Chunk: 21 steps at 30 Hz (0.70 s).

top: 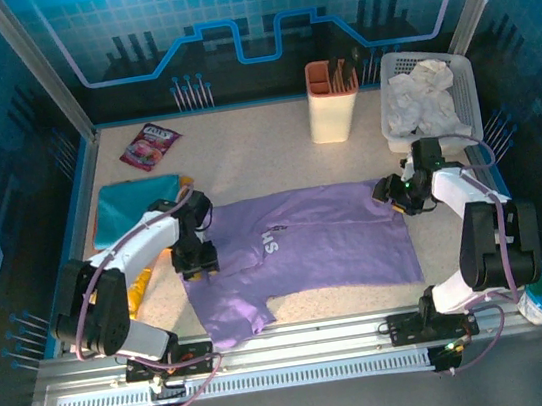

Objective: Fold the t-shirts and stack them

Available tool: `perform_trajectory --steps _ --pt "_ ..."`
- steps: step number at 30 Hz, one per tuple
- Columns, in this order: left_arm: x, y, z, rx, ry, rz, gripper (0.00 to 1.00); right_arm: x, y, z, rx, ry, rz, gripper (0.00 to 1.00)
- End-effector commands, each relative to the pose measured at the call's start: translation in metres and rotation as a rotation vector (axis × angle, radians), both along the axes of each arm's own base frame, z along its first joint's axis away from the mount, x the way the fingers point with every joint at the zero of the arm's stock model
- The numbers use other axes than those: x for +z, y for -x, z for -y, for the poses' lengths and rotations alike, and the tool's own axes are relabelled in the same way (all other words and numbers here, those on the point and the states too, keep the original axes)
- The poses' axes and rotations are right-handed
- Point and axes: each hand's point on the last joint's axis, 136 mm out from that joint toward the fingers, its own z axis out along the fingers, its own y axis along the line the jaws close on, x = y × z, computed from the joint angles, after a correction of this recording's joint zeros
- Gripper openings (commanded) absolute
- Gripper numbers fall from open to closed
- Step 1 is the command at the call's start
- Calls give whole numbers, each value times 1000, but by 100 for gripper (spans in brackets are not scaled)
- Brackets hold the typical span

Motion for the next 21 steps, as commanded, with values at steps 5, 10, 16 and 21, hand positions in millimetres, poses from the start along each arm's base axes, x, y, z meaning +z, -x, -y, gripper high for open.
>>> perform_trajectory --steps 5,10,16,21 --pt "54 -53 -3 19 -25 227 46 25 -14 -9 91 149 47 60" --pt "52 -108 22 37 58 333 47 21 -25 -24 117 166 38 62" --pt "-2 -145 28 81 84 252 43 -9 -31 -32 93 117 -55 64" --pt "-32 -162 16 122 83 210 41 -29 -28 -21 101 205 -132 63"
